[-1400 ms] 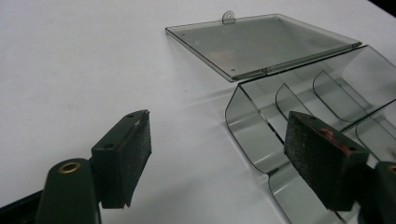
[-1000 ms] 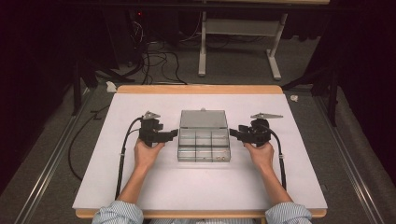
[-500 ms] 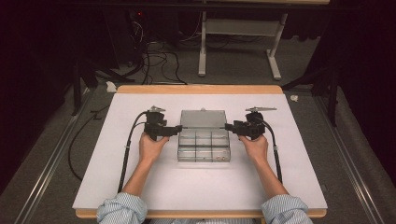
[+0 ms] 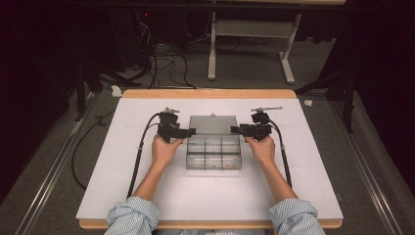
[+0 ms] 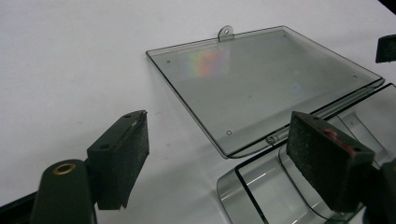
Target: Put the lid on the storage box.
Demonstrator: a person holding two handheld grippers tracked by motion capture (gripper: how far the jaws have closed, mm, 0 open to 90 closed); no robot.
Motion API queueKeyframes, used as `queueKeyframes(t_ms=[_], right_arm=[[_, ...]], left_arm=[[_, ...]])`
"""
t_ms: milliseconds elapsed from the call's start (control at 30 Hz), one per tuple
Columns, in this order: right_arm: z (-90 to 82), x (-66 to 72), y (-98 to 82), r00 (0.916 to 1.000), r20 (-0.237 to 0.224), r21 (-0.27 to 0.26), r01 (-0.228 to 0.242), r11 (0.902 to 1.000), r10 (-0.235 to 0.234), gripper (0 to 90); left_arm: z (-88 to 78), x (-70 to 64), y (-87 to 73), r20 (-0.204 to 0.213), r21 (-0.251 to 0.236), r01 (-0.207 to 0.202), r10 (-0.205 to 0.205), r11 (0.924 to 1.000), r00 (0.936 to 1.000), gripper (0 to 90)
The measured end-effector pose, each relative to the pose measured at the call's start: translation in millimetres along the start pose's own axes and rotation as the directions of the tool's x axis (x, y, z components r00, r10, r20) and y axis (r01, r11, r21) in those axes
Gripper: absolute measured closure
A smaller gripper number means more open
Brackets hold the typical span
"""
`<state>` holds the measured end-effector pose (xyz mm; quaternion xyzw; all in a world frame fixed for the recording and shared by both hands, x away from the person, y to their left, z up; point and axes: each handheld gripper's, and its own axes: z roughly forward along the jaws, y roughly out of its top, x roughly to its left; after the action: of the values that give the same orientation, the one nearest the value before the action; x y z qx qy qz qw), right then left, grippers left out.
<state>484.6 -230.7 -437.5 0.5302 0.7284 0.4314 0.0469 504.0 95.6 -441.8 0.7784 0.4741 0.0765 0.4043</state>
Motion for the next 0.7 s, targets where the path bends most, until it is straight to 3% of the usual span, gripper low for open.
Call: queueKeyframes(t_ms=[133, 333, 533, 700], right_arm=[[5.3, 1.0, 1.3, 0.9996, 0.026, 0.018, 0.009, 0.9998, -0.009, 43.8], [11.9, -6.1, 0.7, 0.9989, 0.016, 0.026, -0.044, 0.9987, 0.043, 40.7], [18.2, -9.2, 1.2, 0.9972, -0.001, 0.046, -0.074, 0.9962, 0.074, 38.2], [24.6, -11.3, 0.4, 0.9949, -0.009, 0.061, -0.1, 0.9931, 0.101, 37.2]], left_arm=[[8.1, 4.1, 0.5, -0.011, 0.035, 0.009, -0.009, 0.9993, 0.9999, 22.7], [13.2, 2.3, 6.8, 0.003, 0.043, 0.023, -0.023, 0.9988, 0.9997, 22.3], [21.8, 3.8, 7.5, 0.047, 0.051, 0.089, -0.092, 0.9947, 0.9947, 22.1], [26.0, 5.6, 7.5, 0.047, 0.06, 0.112, -0.115, 0.9919, 0.9923, 22.3]])
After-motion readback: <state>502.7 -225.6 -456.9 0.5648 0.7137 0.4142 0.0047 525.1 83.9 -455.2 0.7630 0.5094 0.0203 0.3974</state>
